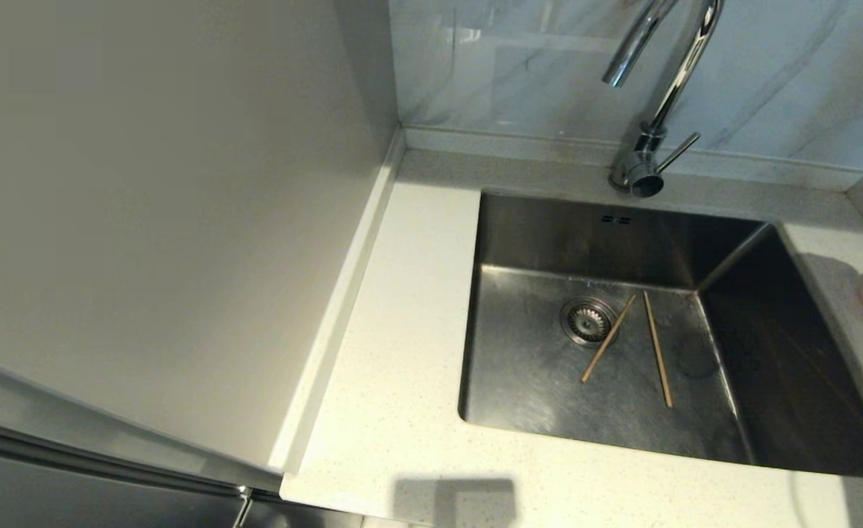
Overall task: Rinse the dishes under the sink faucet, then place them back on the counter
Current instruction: Put a bowl into the sink
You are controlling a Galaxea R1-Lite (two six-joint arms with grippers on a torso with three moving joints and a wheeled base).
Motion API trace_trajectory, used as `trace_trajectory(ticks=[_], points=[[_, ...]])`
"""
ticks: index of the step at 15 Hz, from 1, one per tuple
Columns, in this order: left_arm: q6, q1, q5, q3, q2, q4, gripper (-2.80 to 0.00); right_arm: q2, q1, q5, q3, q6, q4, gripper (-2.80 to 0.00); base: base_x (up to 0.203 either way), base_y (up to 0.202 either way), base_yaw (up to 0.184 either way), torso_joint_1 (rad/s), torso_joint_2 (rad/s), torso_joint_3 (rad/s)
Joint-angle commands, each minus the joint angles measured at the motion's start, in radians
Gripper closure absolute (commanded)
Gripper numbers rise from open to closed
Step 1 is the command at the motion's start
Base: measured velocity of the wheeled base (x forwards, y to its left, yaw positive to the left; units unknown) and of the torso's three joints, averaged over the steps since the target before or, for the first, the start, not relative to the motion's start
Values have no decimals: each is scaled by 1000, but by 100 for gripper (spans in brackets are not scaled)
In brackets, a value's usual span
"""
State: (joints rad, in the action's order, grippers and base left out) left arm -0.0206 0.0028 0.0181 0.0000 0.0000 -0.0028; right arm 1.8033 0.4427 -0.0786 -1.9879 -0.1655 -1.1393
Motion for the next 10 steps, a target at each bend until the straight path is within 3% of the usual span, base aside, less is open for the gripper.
trace_trajectory(ticks=[1,10], points=[[-1,0,0,0,-3,0,0,77,20,-1,0,1,60,-280,0,0,0,0,0,0],[-1,0,0,0,-3,0,0,275,68,-92,-9,-3,338,-280,0,0,0,0,0,0]])
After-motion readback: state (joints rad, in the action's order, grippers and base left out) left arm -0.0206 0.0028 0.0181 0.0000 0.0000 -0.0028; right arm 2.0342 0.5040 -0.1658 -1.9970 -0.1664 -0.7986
